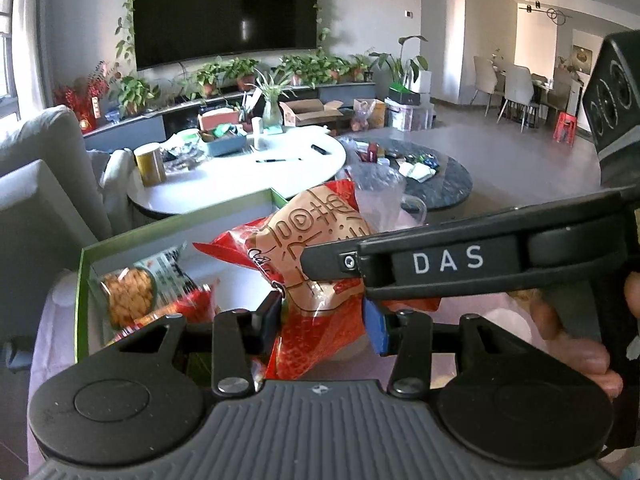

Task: Organize snacks
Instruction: 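Lift the bread bag with the right gripper and carry it over the green box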

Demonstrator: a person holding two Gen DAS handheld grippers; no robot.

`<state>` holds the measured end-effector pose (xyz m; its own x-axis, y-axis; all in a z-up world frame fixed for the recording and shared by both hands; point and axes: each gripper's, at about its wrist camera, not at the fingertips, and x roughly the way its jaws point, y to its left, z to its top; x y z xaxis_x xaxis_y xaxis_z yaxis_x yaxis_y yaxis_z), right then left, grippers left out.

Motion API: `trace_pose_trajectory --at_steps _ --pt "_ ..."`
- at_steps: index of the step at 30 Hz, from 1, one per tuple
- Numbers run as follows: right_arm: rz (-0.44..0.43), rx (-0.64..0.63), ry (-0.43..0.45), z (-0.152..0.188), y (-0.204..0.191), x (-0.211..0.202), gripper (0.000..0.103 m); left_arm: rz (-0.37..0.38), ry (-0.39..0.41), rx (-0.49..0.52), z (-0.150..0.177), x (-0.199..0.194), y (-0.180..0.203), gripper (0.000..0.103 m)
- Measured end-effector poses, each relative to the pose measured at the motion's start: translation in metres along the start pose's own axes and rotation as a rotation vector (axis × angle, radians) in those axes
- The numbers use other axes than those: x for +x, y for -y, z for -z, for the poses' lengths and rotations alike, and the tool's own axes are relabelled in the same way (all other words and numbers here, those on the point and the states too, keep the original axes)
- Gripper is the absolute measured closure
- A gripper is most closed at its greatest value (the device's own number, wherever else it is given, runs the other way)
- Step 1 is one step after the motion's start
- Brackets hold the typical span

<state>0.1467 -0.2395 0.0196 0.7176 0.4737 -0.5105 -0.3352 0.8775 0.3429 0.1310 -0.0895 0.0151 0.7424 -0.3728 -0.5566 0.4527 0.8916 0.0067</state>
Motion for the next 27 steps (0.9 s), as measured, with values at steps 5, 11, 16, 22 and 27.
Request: trace_pose_trajectory --at_steps 5,11,16,22,27 --pt "-0.004 -0.021 0.019 -0.010 -0.001 0.005 0.056 -0.017 0.009 0.008 -0.013 0.006 -0.006 0.062" --pt "-0.006 -0.025 0.021 -0.017 0.003 0.013 0.056 -0.023 0.006 -0.004 -0.018 0.017 -0.012 0.062" --pt "-0.010 -0.020 0.017 -0.019 0.009 0.021 0.056 -0.023 -0.009 -0.013 -0.021 0.028 -0.017 0.062" --pt "-0.012 -0.007 0.005 -0.021 0.015 0.032 0.056 -0.031 -0.030 -0.014 -0.024 0.042 -0.019 0.062" --pt "-0.013 0.005 -0.001 -0.022 0.019 0.039 0.056 -0.034 -0.042 -0.016 -0.026 0.052 -0.023 0.062"
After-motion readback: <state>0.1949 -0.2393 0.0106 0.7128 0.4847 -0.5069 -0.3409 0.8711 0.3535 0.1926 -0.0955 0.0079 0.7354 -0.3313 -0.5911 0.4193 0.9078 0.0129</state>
